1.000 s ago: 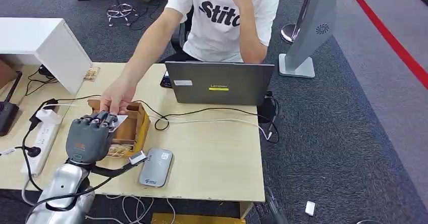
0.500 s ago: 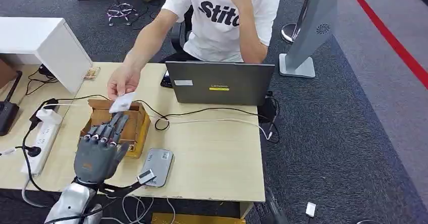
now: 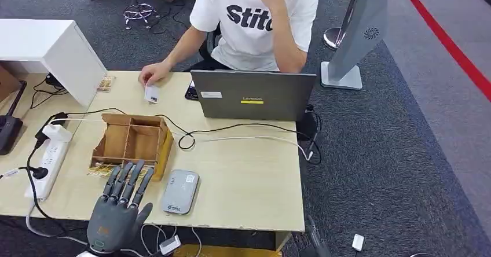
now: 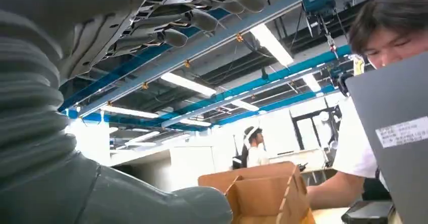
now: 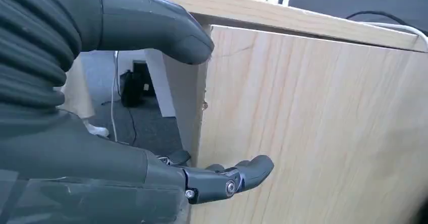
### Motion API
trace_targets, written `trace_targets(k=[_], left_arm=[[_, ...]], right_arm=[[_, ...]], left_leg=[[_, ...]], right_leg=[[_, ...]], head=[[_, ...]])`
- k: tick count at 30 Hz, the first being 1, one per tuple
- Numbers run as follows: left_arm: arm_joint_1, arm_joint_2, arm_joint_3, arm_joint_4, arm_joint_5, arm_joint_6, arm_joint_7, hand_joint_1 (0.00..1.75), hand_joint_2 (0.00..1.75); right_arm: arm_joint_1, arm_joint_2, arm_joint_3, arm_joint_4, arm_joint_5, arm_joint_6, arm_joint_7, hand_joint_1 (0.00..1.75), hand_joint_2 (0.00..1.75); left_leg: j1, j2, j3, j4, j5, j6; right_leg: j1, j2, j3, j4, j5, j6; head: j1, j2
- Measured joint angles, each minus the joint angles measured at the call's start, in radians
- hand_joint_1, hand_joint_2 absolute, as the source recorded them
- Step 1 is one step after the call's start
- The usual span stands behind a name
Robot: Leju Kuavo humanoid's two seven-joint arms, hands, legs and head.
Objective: Pass the card to the sensor for recognition and then transmit it.
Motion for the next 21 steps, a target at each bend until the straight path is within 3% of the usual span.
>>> trace_targets(k=[4, 11, 21], left_arm=[[-0.009, 0.012, 0.030, 0.041, 0.011, -0.024, 0.011, 0.00, 1.75], [-0.099, 0.036, 0.140, 0.277, -0.034, -0.040, 0.016, 0.00, 1.75], [-0.162, 0.037, 0.182, 0.385, -0.036, -0.062, 0.017, 0.00, 1.75]], right_arm=[[0.000, 0.000, 0.001, 0.000, 0.005, -0.001, 0.005, 0.00, 1.75], [-0.002, 0.000, 0.017, 0.000, 0.017, -0.009, 0.017, 0.00, 1.75], [-0.004, 0.000, 0.024, 0.000, 0.018, -0.014, 0.020, 0.00, 1.75]], left_leg=[[0.000, 0.000, 0.000, 0.000, 0.000, 0.000], [0.000, 0.000, 0.000, 0.000, 0.001, -0.001], [0.000, 0.000, 0.000, 0.000, 0.001, -0.001]], right_leg=[[0.000, 0.000, 0.000, 0.000, 0.000, 0.000], [0.000, 0.000, 0.000, 0.000, 0.001, -0.001], [0.000, 0.001, -0.001, 0.000, 0.001, -0.001]], head=[[0.000, 0.000], [0.000, 0.000], [0.000, 0.000]])
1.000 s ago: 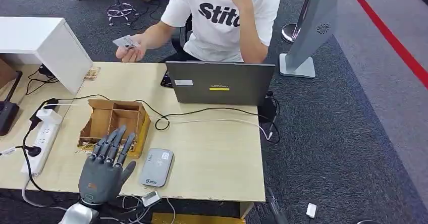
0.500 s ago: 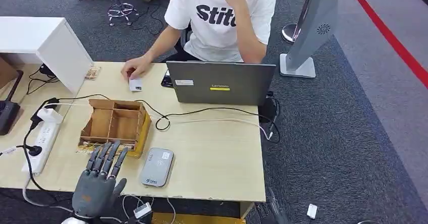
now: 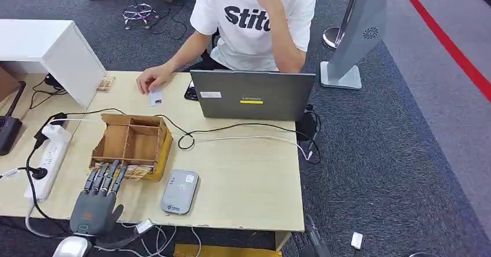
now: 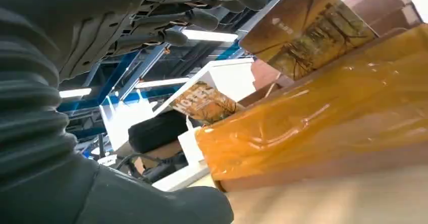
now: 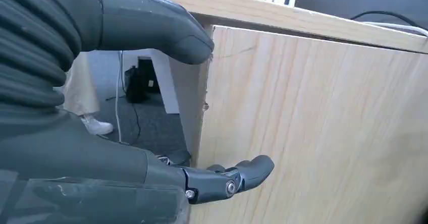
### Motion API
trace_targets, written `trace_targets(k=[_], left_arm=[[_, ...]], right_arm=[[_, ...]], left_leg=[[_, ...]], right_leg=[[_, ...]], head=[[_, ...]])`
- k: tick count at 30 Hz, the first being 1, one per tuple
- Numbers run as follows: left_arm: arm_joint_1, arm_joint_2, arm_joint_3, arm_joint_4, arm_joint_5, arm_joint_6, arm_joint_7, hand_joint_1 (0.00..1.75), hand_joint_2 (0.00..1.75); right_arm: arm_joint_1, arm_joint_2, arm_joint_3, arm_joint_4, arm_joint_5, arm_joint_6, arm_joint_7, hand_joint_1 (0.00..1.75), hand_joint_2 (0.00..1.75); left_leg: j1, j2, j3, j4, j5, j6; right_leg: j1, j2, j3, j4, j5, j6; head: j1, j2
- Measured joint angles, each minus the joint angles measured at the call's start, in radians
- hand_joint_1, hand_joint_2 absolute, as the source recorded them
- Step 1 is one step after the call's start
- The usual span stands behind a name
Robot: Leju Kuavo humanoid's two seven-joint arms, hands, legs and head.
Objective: Pass the card to the sensor for recognition and then transmit it.
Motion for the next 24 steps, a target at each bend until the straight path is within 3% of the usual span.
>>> trace_targets(k=[6, 10, 12, 24], left_arm=[[-0.043, -0.021, -0.001, 0.015, -0.004, 0.009, 0.019, 0.00, 1.75], [-0.061, -0.001, -0.061, 0.013, -0.005, 0.034, 0.153, 0.00, 1.75], [-0.068, 0.008, -0.090, 0.010, -0.005, 0.041, 0.169, 0.00, 1.75], [-0.137, -0.015, -0.111, 0.029, -0.005, 0.006, 0.122, 0.00, 1.75]], right_arm=[[-0.002, 0.000, 0.001, 0.000, 0.000, -0.003, 0.005, 0.00, 1.75], [-0.002, 0.000, 0.002, 0.000, -0.002, -0.003, 0.005, 0.00, 1.75], [-0.002, 0.000, 0.003, 0.000, -0.005, -0.003, 0.005, 0.00, 1.75], [-0.005, 0.000, 0.013, -0.001, -0.005, -0.015, 0.017, 0.00, 1.75]], left_leg=[[0.000, 0.001, 0.000, 0.000, 0.001, 0.000], [0.000, 0.001, 0.000, 0.000, 0.001, 0.000], [0.000, 0.001, 0.000, 0.000, 0.001, 0.000], [0.001, 0.001, 0.000, 0.000, 0.001, -0.001]], right_leg=[[0.000, 0.001, 0.000, 0.000, 0.001, 0.000], [0.000, 0.001, 0.000, 0.000, 0.001, 0.000], [0.000, 0.001, 0.000, 0.000, 0.001, 0.000], [0.000, 0.002, 0.000, 0.000, 0.002, -0.001]], head=[[0.000, 0.000], [0.000, 0.000], [0.000, 0.000], [0.000, 0.000]])
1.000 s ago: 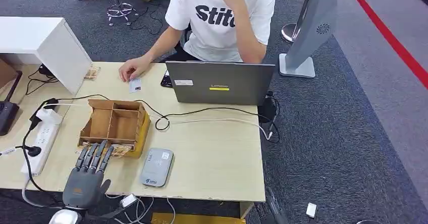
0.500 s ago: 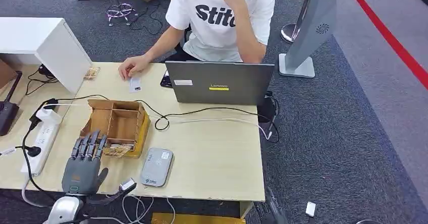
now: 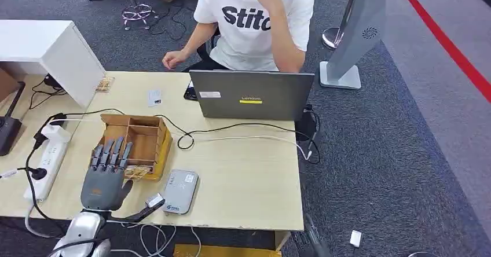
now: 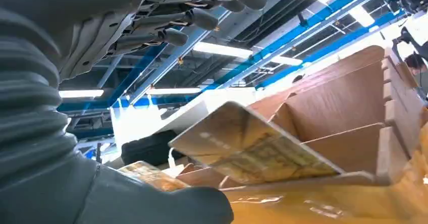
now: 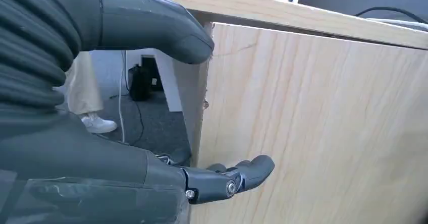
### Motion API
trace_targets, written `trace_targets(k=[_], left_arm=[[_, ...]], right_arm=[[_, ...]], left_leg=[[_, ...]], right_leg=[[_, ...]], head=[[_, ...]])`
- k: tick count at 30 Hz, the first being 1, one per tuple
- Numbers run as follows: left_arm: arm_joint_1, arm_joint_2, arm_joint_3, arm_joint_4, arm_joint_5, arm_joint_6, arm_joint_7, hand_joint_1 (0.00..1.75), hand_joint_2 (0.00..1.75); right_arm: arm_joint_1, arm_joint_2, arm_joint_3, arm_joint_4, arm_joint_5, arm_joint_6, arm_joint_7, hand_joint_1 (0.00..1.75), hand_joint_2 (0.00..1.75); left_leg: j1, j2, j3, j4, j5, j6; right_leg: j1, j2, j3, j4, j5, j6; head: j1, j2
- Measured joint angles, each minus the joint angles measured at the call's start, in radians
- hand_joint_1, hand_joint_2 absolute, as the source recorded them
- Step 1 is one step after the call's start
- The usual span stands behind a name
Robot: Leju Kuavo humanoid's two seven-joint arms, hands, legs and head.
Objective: Pass the card to the sensor for recognition and then transmit it.
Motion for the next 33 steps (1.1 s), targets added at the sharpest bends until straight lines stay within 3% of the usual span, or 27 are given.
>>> trace_targets(k=[10, 11, 12, 13, 33], left_arm=[[-0.048, -0.023, 0.000, 0.058, 0.000, -0.005, 0.000, 0.00, 1.75], [-0.050, -0.024, 0.000, 0.063, 0.000, -0.005, 0.001, 0.07, 1.75], [-0.052, -0.024, 0.000, 0.067, 0.000, -0.005, 0.000, 1.54, 1.75], [-0.053, -0.025, 0.000, 0.072, 0.000, -0.006, 0.000, 1.75, 1.75], [-0.054, -0.026, 0.001, 0.116, 0.000, -0.018, -0.020, 1.75, 1.75]], right_arm=[[-0.002, 0.000, 0.011, 0.000, 0.000, -0.002, 0.005, 0.00, 1.75], [-0.002, 0.000, 0.011, 0.000, 0.000, -0.002, 0.005, 0.00, 1.75], [-0.002, 0.000, 0.012, 0.000, -0.001, -0.002, 0.005, 0.00, 1.75], [-0.002, 0.000, 0.012, 0.000, -0.002, -0.001, 0.005, 0.00, 1.75], [-0.002, 0.000, 0.014, 0.000, -0.008, -0.002, 0.005, 0.00, 1.75]], left_leg=[[0.001, 0.003, 0.000, 0.000, 0.000, -0.001], [0.001, 0.003, 0.000, 0.000, 0.000, -0.001], [0.001, 0.003, 0.000, 0.000, 0.000, -0.001], [0.001, 0.004, 0.000, 0.000, 0.000, -0.001], [0.001, 0.004, 0.000, 0.000, 0.001, -0.001]], right_leg=[[0.001, 0.003, -0.001, 0.000, 0.001, -0.002], [0.001, 0.003, -0.002, 0.000, 0.001, -0.002], [0.001, 0.003, -0.002, 0.000, 0.001, -0.002], [0.001, 0.003, -0.002, 0.000, 0.002, -0.002], [0.001, 0.003, -0.002, 0.001, 0.002, -0.002]], head=[[0.000, 0.000], [0.000, 0.000], [0.000, 0.000], [0.000, 0.000], [0.000, 0.000]])
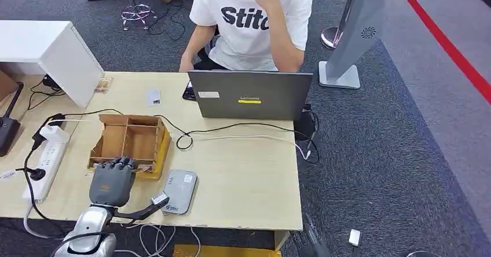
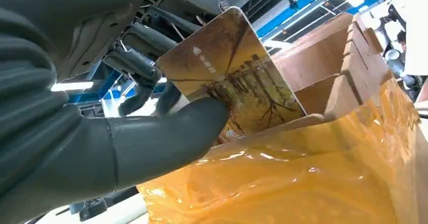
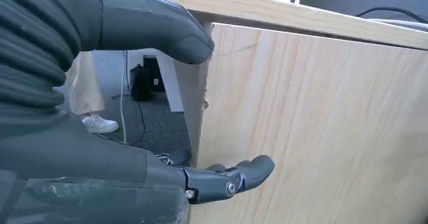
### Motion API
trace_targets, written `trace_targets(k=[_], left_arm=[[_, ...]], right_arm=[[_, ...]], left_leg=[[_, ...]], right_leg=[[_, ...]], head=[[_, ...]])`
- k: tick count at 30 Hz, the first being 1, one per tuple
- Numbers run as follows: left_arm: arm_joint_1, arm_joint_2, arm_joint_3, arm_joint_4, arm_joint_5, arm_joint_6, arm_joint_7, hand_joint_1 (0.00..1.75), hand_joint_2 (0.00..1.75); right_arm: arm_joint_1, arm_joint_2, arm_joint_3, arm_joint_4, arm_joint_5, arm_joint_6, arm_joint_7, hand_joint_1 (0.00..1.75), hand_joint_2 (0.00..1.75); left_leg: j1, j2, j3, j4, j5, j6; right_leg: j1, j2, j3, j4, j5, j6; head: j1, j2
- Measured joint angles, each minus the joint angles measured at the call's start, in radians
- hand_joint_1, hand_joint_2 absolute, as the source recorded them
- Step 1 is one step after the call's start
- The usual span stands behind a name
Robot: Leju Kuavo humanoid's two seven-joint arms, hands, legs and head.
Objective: Pass the card to the sensor for recognition and then transmit it.
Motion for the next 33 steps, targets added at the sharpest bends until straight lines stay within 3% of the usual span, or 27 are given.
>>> trace_targets(k=[4, 10, 15, 23, 33], left_arm=[[-0.001, 0.001, 0.000, 0.010, 0.000, 0.024, 0.003, 1.75, 1.75], [-0.011, 0.010, 0.005, 0.005, 0.000, 0.126, 0.009, 1.75, 1.75], [-0.054, 0.015, 0.032, -0.114, 0.014, 0.100, -0.062, 1.75, 1.75], [-0.114, 0.019, 0.048, -0.299, 0.077, 0.045, -0.105, 1.75, 1.75], [-0.115, 0.019, 0.050, -0.335, 0.075, 0.039, -0.105, 1.75, 1.75]], right_arm=[[0.000, 0.000, 0.001, 0.000, -0.002, -0.001, 0.000, 0.00, 1.75], [0.000, 0.000, 0.006, 0.000, -0.007, -0.003, 0.000, 0.00, 1.75], [-0.001, 0.000, 0.012, 0.000, -0.020, -0.005, 0.000, 0.00, 1.75], [0.000, 0.000, 0.021, 0.000, -0.024, -0.005, 0.000, 0.00, 1.75], [0.000, 0.000, 0.023, 0.000, -0.024, -0.006, 0.000, 0.00, 1.75]], left_leg=[[0.000, 0.000, 0.000, 0.000, 0.000, 0.000], [0.000, 0.000, 0.000, 0.000, 0.000, 0.000], [0.000, 0.000, -0.001, 0.000, 0.001, -0.002], [0.000, 0.000, 0.000, 0.000, 0.002, -0.001], [0.000, 0.000, 0.000, 0.000, 0.002, -0.001]], right_leg=[[0.000, 0.000, 0.000, 0.000, 0.000, 0.000], [0.000, 0.000, -0.001, 0.000, 0.000, 0.000], [0.000, 0.000, -0.001, 0.001, 0.001, 0.000], [0.000, 0.000, -0.001, 0.001, 0.001, 0.000], [0.000, 0.000, -0.001, 0.001, 0.001, 0.000]], head=[[0.000, 0.000], [0.000, 0.000], [0.000, 0.000], [0.000, 0.000], [0.000, 0.000]])
